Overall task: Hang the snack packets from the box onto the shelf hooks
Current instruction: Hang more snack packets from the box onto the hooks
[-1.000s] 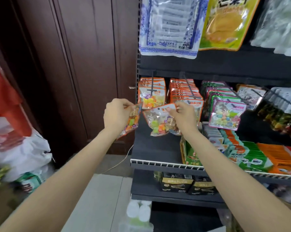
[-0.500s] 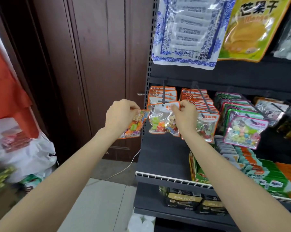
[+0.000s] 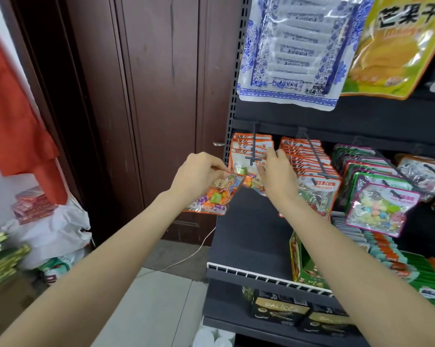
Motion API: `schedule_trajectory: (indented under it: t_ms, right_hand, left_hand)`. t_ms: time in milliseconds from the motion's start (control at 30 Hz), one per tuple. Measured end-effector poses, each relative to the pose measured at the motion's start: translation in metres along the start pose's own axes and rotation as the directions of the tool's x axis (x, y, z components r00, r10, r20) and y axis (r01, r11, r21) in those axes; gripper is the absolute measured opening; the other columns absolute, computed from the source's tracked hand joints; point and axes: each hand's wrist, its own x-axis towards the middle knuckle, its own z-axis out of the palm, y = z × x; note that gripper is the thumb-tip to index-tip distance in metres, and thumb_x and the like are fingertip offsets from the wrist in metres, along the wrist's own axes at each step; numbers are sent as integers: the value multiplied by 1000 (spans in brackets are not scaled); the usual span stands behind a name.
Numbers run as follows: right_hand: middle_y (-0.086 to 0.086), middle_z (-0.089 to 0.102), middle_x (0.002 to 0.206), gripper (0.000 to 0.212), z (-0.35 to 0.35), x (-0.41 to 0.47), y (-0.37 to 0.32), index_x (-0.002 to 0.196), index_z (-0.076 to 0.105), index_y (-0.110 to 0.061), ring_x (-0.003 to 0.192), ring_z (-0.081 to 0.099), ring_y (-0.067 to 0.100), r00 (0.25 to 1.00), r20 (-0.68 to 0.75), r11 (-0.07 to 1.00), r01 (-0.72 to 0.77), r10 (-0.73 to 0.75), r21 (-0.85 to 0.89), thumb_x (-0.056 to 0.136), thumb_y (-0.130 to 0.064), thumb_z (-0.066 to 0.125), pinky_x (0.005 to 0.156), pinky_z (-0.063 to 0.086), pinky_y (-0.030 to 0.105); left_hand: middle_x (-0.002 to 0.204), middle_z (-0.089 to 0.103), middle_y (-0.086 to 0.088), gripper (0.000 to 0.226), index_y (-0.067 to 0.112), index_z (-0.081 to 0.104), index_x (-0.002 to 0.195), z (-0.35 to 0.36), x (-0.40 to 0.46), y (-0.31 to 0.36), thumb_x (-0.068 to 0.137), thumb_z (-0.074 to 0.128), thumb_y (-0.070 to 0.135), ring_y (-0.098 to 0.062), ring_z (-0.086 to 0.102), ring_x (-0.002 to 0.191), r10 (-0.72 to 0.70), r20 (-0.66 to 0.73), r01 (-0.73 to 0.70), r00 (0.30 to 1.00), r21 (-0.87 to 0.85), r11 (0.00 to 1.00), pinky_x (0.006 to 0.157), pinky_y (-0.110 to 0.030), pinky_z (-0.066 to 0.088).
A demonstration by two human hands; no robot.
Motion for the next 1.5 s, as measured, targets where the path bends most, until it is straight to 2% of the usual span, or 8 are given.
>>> schedule_trajectory:
  t_ms: [100,200,433,667,800,1000,1167,1500]
  right_hand:
    - [4,49,123,31,-12,-26,6,124,53,-9,108,51,13,994,-76,971,95,-80,220,94,-18,54,84,42,20]
    - [-6,60,114,31,-22,-49,8,118,58,-17,96,56,2,960,238,777,-37,-148,628,90,-29,60,80,45,18]
    - [10,68,91,19,-24,-62,15,75,51,-9,82,70,16,944,325,604,-291,56,742,85,-10,67,64,60,32]
    - [22,65,102,13,-13,-87,25,88,47,-5,78,70,17,888,421,307,-459,185,834,90,-7,60,64,59,28]
    - [4,63,118,47,-11,-80,29,118,42,-35,93,65,13,961,249,546,-273,119,792,86,-10,66,71,56,24]
    - [2,47,137,69,-13,-58,30,143,30,-39,121,44,13,970,232,835,-63,-79,547,87,-21,66,96,36,25]
    - [7,49,135,70,-6,-53,27,144,30,-38,122,45,18,974,221,865,-78,-39,495,86,-23,67,93,31,22]
    - [6,49,135,69,-1,-62,29,142,33,-40,125,43,18,980,197,859,-71,-35,506,85,-23,68,93,30,23]
  left_hand:
    - [83,72,6,10,19,76,90,-1,1,0,83,70,24,-9,67,75,20,47,-17,999,-70,997,75,-18,54]
    - [81,70,8,11,18,77,91,3,-2,8,82,72,22,-1,63,77,70,99,-58,993,-119,991,67,-4,44]
    - [112,57,1,52,19,52,128,27,-15,2,81,73,28,-9,54,100,-118,-85,82,989,-342,936,82,-13,42]
    - [126,57,3,77,33,27,140,48,-30,-13,82,72,12,-13,62,106,-63,233,198,970,-621,758,84,-31,56]
    - [117,56,11,59,28,42,134,51,-27,2,85,67,9,0,60,92,1,122,63,993,-515,855,72,-6,50]
    - [130,56,3,53,26,48,133,44,-7,2,86,67,12,-9,56,112,21,59,7,998,-441,898,82,-15,51]
    - [135,53,1,53,24,50,134,45,2,2,85,68,12,-17,50,125,-6,27,16,1000,-405,914,102,-43,46]
    - [134,54,0,54,28,48,136,50,-2,-5,87,65,13,-18,55,119,10,75,19,997,-382,924,93,-41,53]
